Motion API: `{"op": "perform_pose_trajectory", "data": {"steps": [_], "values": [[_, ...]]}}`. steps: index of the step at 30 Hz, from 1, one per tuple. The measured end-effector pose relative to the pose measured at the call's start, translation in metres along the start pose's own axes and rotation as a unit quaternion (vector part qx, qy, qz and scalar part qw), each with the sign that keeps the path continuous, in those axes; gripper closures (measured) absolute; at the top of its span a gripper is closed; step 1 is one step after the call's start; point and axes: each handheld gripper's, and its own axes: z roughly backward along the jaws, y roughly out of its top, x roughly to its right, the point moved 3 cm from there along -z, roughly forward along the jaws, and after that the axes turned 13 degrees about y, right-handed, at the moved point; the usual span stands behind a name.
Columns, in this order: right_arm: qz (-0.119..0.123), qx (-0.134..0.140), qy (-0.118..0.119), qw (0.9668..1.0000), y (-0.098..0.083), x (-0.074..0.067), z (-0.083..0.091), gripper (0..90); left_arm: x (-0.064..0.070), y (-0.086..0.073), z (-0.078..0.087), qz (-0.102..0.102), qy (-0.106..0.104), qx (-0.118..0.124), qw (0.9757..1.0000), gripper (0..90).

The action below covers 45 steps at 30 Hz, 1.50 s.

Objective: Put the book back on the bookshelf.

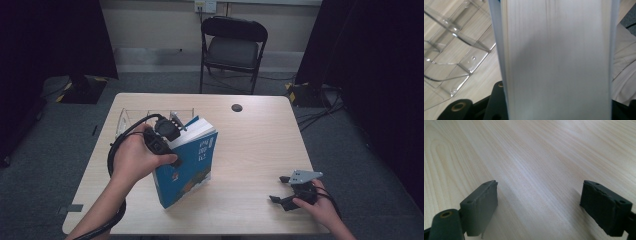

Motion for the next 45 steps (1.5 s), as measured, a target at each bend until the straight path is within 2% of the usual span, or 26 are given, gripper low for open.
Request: {"op": "perform_pose_trajectory", "data": {"steps": [1,2,7,13,16,20,21,23,24,25,26,30,31,45], "values": [[0.0,0.0,0.0,1.0,0.0,0.0,0.0,13.7,-0.002,-0.001,0.001,-0.004,0.002,-0.003,1.0,61.7],[0.0,0.0,0.0,1.0,0.0,0.0,0.0,13.7,-0.002,-0.002,0.001,0.007,0.007,-0.001,1.0,61.7],[0.0,0.0,0.0,1.0,0.0,0.0,0.0,13.7,-0.012,-0.009,0.003,0.022,0.01,0.0,0.9997,61.7],[0.0,0.001,-0.001,1.0,0.0,0.0,0.0,13.7,-0.021,-0.019,0.006,0.03,0.011,-0.007,0.9994,61.7],[0.001,0.0,-0.001,1.0,0.0,0.0,0.0,13.7,-0.026,-0.025,0.006,0.043,0.013,-0.008,0.999,61.7],[0.001,0.0,-0.001,1.0,0.0,0.0,0.0,13.7,-0.033,-0.033,0.008,0.047,0.02,-0.01,0.9986,61.7],[0.001,0.0,-0.001,1.0,0.0,0.0,0.0,13.7,-0.034,-0.035,0.008,0.054,0.02,-0.011,0.9983,61.7],[0.001,0.0,-0.001,1.0,0.0,0.0,0.0,13.7,-0.037,-0.038,0.008,0.055,0.023,-0.01,0.9982,61.8],[0.001,0.0,-0.001,1.0,0.0,0.0,0.0,13.7,-0.038,-0.04,0.008,0.061,0.024,-0.012,0.9978,61.8],[0.0,0.001,-0.002,1.0,0.0,0.0,0.0,13.7,-0.039,-0.041,0.007,0.057,0.024,-0.014,0.998,61.7],[0.0,0.0,-0.001,1.0,0.0,0.0,0.0,13.7,-0.039,-0.042,0.006,0.068,0.024,-0.012,0.9973,61.7],[0.0,0.001,-0.001,1.0,0.0,0.0,0.0,13.7,-0.044,-0.042,0.004,0.077,0.026,-0.01,0.9967,61.8],[0.0,0.001,-0.001,1.0,0.0,0.0,0.0,13.7,-0.044,-0.042,0.004,0.086,0.025,-0.009,0.996,61.8],[0.0,0.001,-0.001,1.0,0.0,0.0,0.0,13.7,-0.055,-0.025,-0.002,0.105,0.034,-0.01,0.9938,61.8]]}}
